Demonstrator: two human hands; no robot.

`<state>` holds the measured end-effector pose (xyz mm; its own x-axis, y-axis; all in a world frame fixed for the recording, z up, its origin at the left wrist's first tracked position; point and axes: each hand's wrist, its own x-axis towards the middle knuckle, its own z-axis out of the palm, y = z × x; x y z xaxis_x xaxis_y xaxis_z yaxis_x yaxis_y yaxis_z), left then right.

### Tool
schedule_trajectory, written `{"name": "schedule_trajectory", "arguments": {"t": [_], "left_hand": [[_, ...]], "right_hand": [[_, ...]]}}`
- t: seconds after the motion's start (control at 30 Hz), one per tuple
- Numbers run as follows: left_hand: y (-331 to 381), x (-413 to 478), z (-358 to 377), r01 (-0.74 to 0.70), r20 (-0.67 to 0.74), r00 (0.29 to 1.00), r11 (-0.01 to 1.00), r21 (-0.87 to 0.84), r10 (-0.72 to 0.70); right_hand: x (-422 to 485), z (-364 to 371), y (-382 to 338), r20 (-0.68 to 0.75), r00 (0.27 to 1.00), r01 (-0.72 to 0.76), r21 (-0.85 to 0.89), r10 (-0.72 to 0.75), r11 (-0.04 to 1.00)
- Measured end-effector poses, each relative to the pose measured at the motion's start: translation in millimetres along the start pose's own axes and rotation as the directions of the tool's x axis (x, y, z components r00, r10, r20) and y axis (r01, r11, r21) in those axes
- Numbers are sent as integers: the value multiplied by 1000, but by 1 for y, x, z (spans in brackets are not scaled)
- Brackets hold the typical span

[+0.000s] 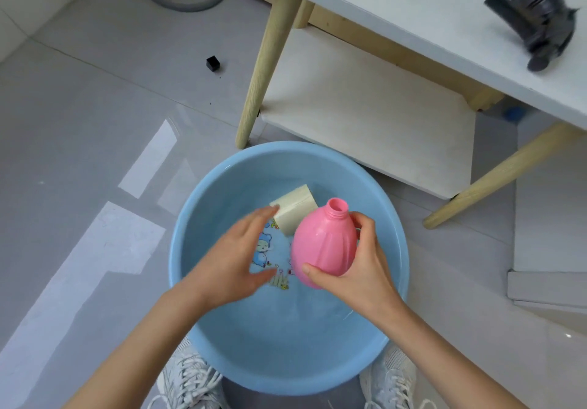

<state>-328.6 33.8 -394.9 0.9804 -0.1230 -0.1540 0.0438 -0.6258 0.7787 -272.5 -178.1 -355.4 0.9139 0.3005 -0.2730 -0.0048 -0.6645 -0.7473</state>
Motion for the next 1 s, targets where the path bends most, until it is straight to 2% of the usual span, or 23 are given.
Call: {"name": "schedule_trajectory", "arguments": {"t": [0.03, 0.1, 0.23, 0.33, 0.4, 0.47, 0.53, 0.63, 0.7, 0.77, 0.83, 1.0], "left_hand": [[3, 2, 5, -4, 84, 996, 999, -45, 8], [12, 7, 13, 13, 124, 992, 987, -158, 7], [35, 12, 15, 47, -47, 996, 918, -394, -71], [45, 11, 9, 28, -157, 981, 886, -463, -113], [43, 9, 5, 36, -178, 973, 864, -502, -144], [36, 6, 1, 69, -195, 964, 875, -479, -182], [25, 2, -2, 106, -221, 953, 914, -392, -206], [8, -5, -8, 172, -248, 935, 936, -308, -254], [-2, -12, -12, 200, -270, 923, 941, -274, -274], [-10, -18, -15, 211, -296, 915, 950, -228, -274], [-15, -22, -17, 217, -306, 915, 960, -175, -262], [-25, -27, -15, 197, -307, 928, 978, -69, -209]], "right_hand": [[0, -1, -5, 5, 1000, 14, 8, -14, 1000], [1, -4, -14, 19, 999, 28, 27, -29, 999], [3, -4, -30, 21, 998, 64, 38, -65, 997], [6, -1, -40, 35, 995, 91, 49, -93, 995], [12, 0, -46, 99, 988, 110, 57, -115, 992], [20, -2, -47, 213, 969, 101, 107, -122, 989], [28, -7, -44, 316, 941, 104, 69, -120, 992], [44, -8, -21, 371, 929, 94, -183, -20, 979], [57, 1, 4, 366, 925, 38, -365, 106, 930], [66, 15, 27, 352, 906, -49, -468, 237, 882], [72, 30, 47, 312, 898, -143, -462, 311, 875], [80, 56, 73, 142, 922, -291, -358, 360, 887]]}}
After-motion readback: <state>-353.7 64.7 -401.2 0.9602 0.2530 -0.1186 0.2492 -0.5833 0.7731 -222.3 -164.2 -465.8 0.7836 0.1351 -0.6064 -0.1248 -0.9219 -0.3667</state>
